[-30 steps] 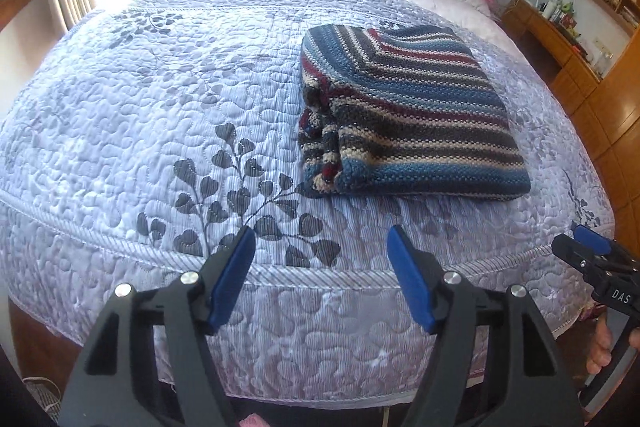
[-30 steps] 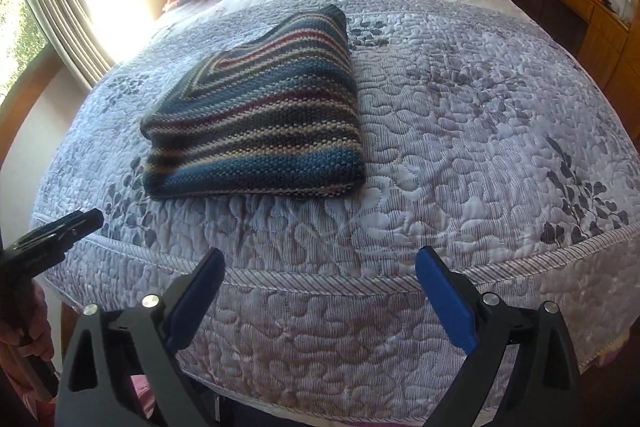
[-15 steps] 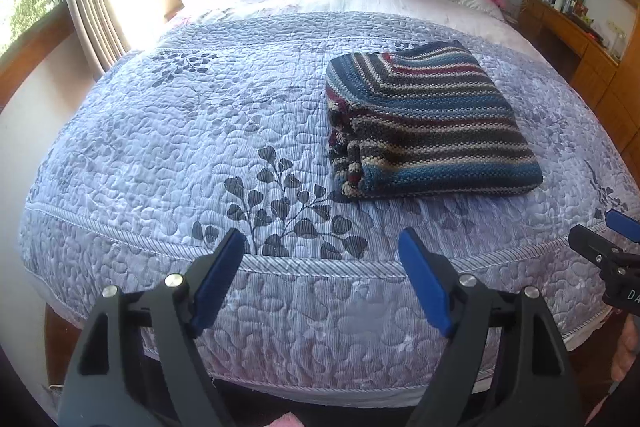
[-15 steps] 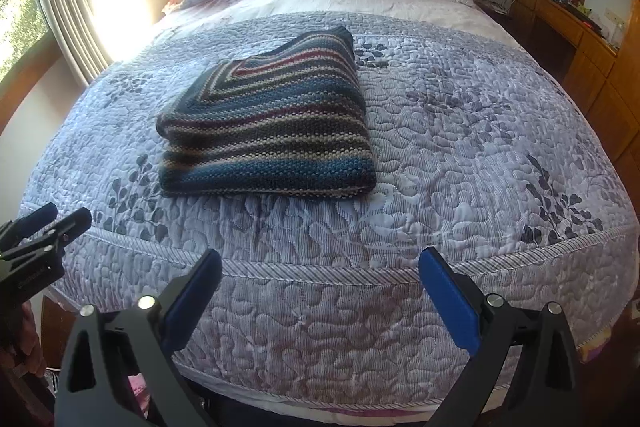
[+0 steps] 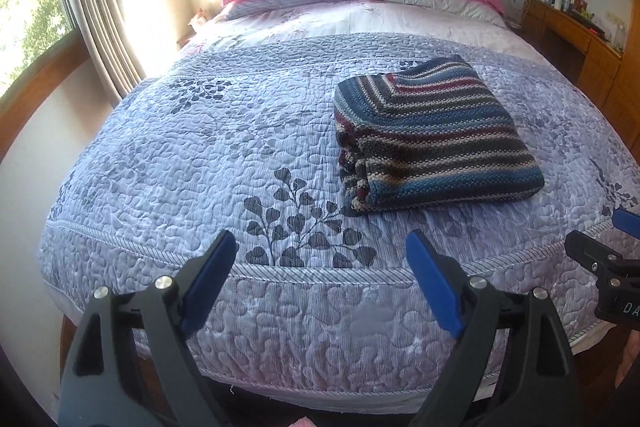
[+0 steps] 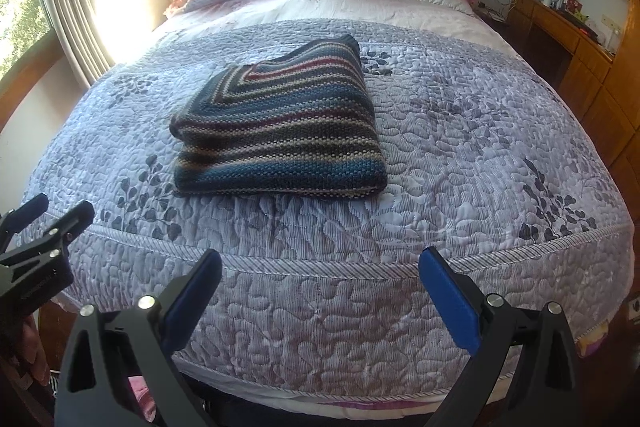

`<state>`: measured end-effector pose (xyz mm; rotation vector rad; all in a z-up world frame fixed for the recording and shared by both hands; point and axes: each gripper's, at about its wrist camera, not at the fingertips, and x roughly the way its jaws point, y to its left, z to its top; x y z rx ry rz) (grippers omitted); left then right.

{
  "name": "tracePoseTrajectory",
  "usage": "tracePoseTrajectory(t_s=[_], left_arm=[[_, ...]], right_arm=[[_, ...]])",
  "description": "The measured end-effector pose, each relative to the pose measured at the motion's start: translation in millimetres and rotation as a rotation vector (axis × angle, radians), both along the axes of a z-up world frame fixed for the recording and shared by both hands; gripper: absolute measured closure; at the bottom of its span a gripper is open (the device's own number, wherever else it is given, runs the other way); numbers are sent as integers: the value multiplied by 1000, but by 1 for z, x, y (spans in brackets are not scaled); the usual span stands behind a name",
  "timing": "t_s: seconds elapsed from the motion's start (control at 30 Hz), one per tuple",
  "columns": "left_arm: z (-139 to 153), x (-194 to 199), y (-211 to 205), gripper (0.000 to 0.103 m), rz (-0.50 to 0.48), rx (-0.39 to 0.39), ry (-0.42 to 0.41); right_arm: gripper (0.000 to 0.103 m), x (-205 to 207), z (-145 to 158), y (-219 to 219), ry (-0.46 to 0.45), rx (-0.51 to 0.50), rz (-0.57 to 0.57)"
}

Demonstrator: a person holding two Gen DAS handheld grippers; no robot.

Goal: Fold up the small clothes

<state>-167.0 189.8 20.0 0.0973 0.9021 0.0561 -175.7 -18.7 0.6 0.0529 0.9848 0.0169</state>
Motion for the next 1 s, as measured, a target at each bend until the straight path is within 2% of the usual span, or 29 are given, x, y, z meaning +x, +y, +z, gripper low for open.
tracePoseTrajectory(t_s=[1.0], left_arm=[[-8,6,7,15,16,8,20]], right_arm=[[4,10,-8,7,28,-14,17]])
